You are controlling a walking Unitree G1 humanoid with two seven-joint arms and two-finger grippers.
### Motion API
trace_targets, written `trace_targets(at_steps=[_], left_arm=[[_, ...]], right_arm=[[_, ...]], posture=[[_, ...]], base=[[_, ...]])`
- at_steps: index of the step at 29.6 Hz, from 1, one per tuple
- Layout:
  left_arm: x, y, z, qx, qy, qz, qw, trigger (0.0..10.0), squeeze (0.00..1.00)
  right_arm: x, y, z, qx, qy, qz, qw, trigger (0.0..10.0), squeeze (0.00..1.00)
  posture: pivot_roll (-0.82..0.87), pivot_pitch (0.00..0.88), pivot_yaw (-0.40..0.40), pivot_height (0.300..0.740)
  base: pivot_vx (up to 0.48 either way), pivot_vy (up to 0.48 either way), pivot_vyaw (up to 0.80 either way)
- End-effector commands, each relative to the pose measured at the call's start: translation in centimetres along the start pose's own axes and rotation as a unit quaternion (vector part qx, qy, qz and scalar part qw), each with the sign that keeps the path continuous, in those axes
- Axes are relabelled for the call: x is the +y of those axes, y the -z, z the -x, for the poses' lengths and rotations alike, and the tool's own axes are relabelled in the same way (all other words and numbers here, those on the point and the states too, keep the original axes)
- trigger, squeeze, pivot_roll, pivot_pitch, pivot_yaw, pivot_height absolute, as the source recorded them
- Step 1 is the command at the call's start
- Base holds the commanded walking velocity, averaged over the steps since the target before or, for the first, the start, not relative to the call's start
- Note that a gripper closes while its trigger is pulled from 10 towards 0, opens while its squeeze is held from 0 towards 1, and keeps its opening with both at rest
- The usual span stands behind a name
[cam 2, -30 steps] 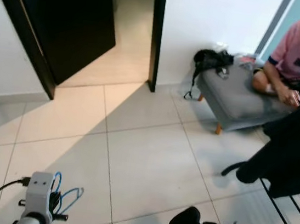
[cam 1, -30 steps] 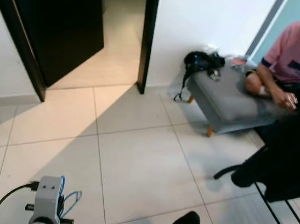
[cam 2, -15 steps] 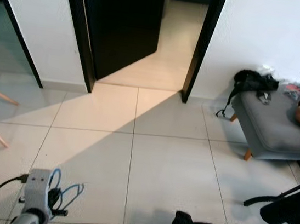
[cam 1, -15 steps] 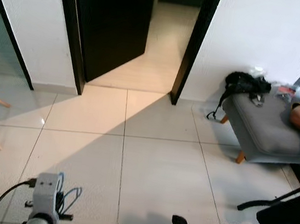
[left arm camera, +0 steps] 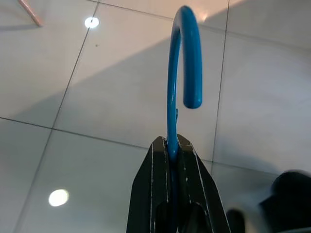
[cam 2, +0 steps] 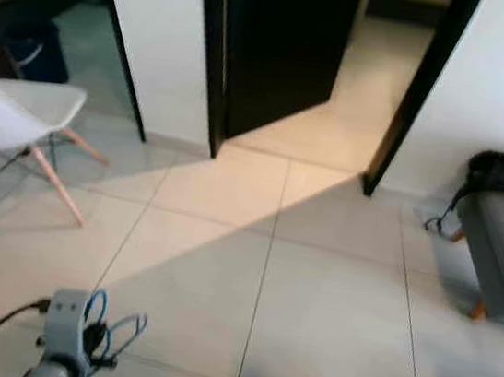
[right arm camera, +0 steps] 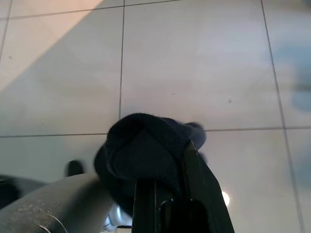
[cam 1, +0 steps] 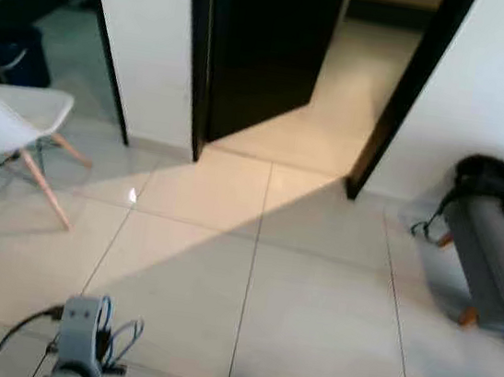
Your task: Hang hanger
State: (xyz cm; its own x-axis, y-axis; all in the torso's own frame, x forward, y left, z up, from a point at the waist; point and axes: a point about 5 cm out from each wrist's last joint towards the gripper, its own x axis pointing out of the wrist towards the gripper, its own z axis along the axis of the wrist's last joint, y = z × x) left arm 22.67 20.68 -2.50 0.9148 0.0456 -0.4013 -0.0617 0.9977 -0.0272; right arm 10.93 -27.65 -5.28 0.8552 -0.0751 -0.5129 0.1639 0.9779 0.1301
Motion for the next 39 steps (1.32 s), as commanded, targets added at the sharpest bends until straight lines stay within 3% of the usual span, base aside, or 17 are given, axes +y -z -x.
trace_targets(at_steps=[1,5,24,27,29,30,32,33,34,36,39], left_arm=[[0.4,1.0,0.6,0.012,-0.007,0.003,1.000,10.0,0.00],[0.4,1.0,0.6,0.008,-0.007,0.004,1.000,10.0,0.00],[0.4,0.9,0.4,0.007,-0.006,0.004,1.000,10.0,0.00],[0.6,0.6,0.3,0.002,-0.021,-0.015,1.000,10.0,0.00],[1.1,-0.1,-0.1,-0.008,-0.034,-0.035,0.999,10.0,0.00],[1.1,-0.1,-0.1,-0.008,-0.034,-0.035,0.999,10.0,0.00],[1.2,-1.7,-0.2,-0.039,-0.037,-0.028,0.998,10.0,0.00],[1.2,-1.7,-0.2,-0.039,-0.037,-0.028,0.998,10.0,0.00],[1.1,-2.9,-0.2,-0.061,-0.035,-0.030,0.997,10.0,0.00],[1.1,-2.9,-0.2,-0.061,-0.035,-0.030,0.997,10.0,0.00],[0.9,-3.9,-0.4,-0.081,-0.027,-0.036,0.996,10.0,0.00]], right_arm=[[-0.3,0.1,0.2,-0.008,0.002,-0.001,1.000,10.0,0.00],[-0.8,0.7,0.6,0.001,0.004,-0.005,1.000,10.0,0.00],[-0.2,-0.6,-0.7,-0.027,-0.005,0.006,1.000,10.0,0.00],[-0.3,-1.2,-1.1,-0.035,-0.003,0.009,0.999,10.0,0.00],[0.0,-3.3,-2.6,-0.062,-0.018,0.018,0.998,10.0,0.00],[0.0,-3.3,-2.6,-0.062,-0.018,0.018,0.998,10.0,0.00],[1.0,-6.6,-4.6,-0.098,-0.043,0.032,0.994,10.0,0.00],[1.0,-6.6,-4.6,-0.098,-0.043,0.032,0.994,10.0,0.00],[1.9,-8.8,-5.7,-0.118,-0.063,0.051,0.990,10.0,0.00],[1.9,-8.8,-5.7,-0.118,-0.063,0.051,0.990,10.0,0.00],[2.9,-10.6,-6.3,-0.142,-0.083,0.065,0.984,10.0,0.00]], posture=[[0.00,0.173,-0.067,0.740],[0.00,0.169,-0.068,0.740],[0.01,0.177,-0.068,0.740],[0.01,0.177,-0.068,0.740],[0.02,0.176,-0.072,0.740],[0.02,0.176,-0.072,0.740],[0.02,0.176,-0.071,0.740],[0.02,0.176,-0.071,0.740],[0.02,0.177,-0.073,0.740],[0.02,0.177,-0.073,0.740],[0.02,0.177,-0.073,0.740]], base=[[0.000,0.000,0.76],[0.000,0.000,0.76],[0.000,0.000,0.76],[0.000,0.000,0.76],[0.000,0.000,0.76],[0.000,0.000,0.76],[0.000,0.000,0.76],[0.000,0.000,0.76],[0.000,0.000,0.76],[0.000,0.000,0.76],[0.000,0.000,0.76]])
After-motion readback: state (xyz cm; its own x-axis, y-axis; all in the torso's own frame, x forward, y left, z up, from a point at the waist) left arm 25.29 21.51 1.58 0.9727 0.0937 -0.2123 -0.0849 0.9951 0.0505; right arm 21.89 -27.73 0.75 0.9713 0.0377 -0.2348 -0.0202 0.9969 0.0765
